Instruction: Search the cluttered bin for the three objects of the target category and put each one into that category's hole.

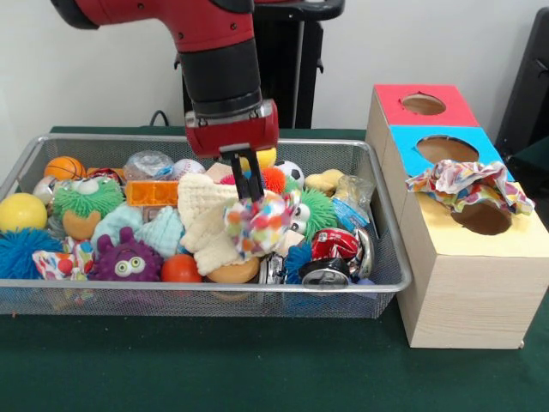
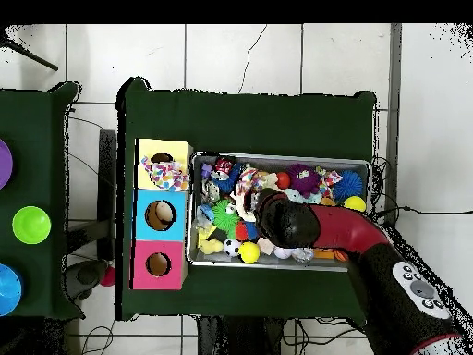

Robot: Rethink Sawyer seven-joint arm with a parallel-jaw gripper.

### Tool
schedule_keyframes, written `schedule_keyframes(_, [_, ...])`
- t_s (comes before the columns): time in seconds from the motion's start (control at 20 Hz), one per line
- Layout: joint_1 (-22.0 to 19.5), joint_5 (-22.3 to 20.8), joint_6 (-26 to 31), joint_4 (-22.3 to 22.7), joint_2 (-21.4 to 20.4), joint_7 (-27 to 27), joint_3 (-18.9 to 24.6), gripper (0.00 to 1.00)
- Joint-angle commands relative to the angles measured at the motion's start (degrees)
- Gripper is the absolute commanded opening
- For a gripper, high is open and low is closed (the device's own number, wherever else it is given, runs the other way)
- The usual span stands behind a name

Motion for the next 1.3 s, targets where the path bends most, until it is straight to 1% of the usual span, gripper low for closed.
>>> schedule_keyframes(0.05, [-1.1, 4.1, 8.6, 3.6, -3.6, 1.8, 3.5, 0.0])
schedule_keyframes(0.2, [-1.5, 5.2, 9.9, 4.1, -4.5, 1.8, 4.0, 0.0])
schedule_keyframes(0.65, [-2.3, 8.2, 11.0, 6.1, -7.2, 1.4, 5.3, 0.0])
schedule_keyframes(0.75, [-2.2, 8.5, 10.4, 6.1, -7.1, 1.8, 5.0, 0.0])
schedule_keyframes(0.8, [-2.0, 8.9, 8.5, 6.4, -6.3, 3.5, 4.3, 0.0])
schedule_keyframes(0.85, [-1.9, 9.2, 7.6, 6.6, -6.2, 4.2, 4.0, 0.0])
schedule_keyframes(0.9, [-1.6, 9.2, 8.0, 6.6, -6.2, 4.4, 3.5, 0.0])
schedule_keyframes(0.95, [-1.5, 9.9, 8.2, 6.8, -6.1, 4.4, 3.3, 1.0])
schedule_keyframes(1.05, [-2.4, 12.8, 8.2, 8.0, -5.6, 6.7, 4.1, 1.0])
schedule_keyframes(1.1, [-2.7, 13.7, 6.9, 9.0, -5.4, 8.0, 4.3, 1.0])
schedule_keyframes(1.15, [-2.7, 13.7, 6.4, 9.2, -5.3, 7.6, 4.5, 1.0])
schedule_keyframes(1.3, [-3.0, 15.8, 2.0, 10.8, -4.4, 9.7, 4.8, 1.0])
